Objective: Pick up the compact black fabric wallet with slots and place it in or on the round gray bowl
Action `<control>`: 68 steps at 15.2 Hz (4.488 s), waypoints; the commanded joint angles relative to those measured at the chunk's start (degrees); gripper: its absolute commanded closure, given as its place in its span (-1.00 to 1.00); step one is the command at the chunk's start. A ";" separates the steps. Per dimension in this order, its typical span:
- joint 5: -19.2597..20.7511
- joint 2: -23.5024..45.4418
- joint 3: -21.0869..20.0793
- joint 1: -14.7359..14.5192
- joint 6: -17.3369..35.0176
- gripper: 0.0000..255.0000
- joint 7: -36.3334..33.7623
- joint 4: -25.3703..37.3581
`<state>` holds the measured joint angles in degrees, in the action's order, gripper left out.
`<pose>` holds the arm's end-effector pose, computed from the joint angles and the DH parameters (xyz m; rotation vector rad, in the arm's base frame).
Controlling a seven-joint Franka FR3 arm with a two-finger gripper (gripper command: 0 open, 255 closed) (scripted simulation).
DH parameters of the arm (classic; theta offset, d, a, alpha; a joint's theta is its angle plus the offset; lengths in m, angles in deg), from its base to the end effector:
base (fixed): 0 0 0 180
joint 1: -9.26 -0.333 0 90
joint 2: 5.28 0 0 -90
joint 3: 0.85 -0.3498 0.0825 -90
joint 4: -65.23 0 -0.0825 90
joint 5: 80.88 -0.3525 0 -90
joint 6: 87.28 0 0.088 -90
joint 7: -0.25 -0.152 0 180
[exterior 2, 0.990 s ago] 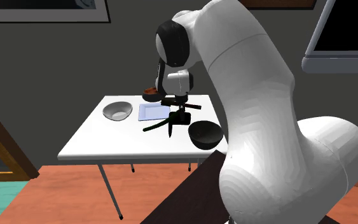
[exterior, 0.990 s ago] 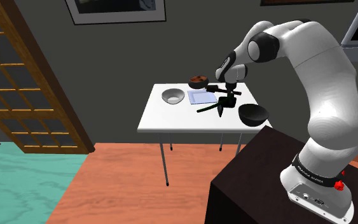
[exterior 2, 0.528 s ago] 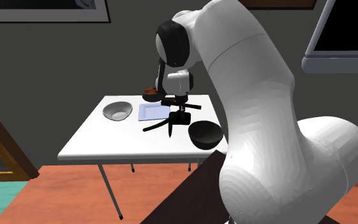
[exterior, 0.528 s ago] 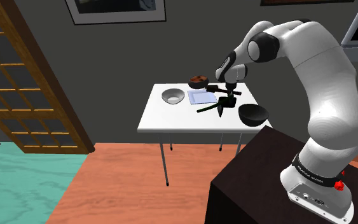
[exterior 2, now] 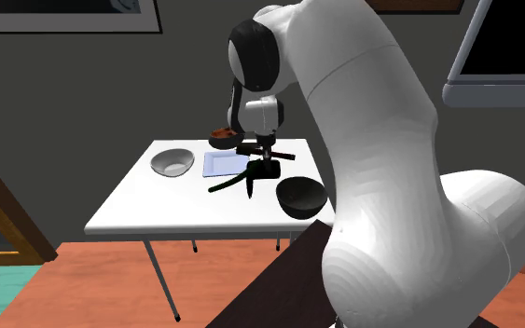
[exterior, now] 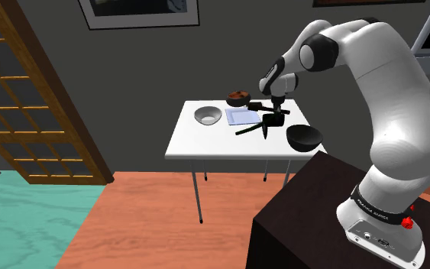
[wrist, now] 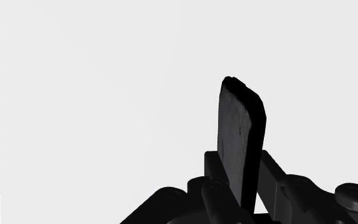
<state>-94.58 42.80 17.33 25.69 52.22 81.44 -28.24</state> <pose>0.5847 -0.3634 0.1470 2.8815 1.1040 -0.0902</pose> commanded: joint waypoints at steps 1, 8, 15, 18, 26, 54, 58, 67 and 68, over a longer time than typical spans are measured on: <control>0.26 -1.17 0.32 -0.20 -0.81 1.00 -0.03 -0.34; 1.29 -5.17 1.42 -1.03 -3.83 1.00 -0.37 -1.31; 2.40 -8.84 2.46 -1.79 -7.15 1.00 -0.77 -1.62; 2.88 -10.31 2.88 -2.09 -8.66 1.00 -0.95 -1.55; 4.17 -13.91 3.89 -2.77 -12.93 1.00 -1.44 -0.77; 7.71 -30.75 9.28 -0.75 4.64 1.00 7.54 -34.04; 5.80 -28.07 8.15 0.13 7.20 1.00 8.70 -34.14; 5.14 -27.13 7.72 0.45 8.06 1.00 9.10 -34.13; 5.23 -27.28 7.77 0.37 8.07 -1.00 9.02 -34.29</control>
<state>-89.37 15.46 25.13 26.09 60.39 90.46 -62.40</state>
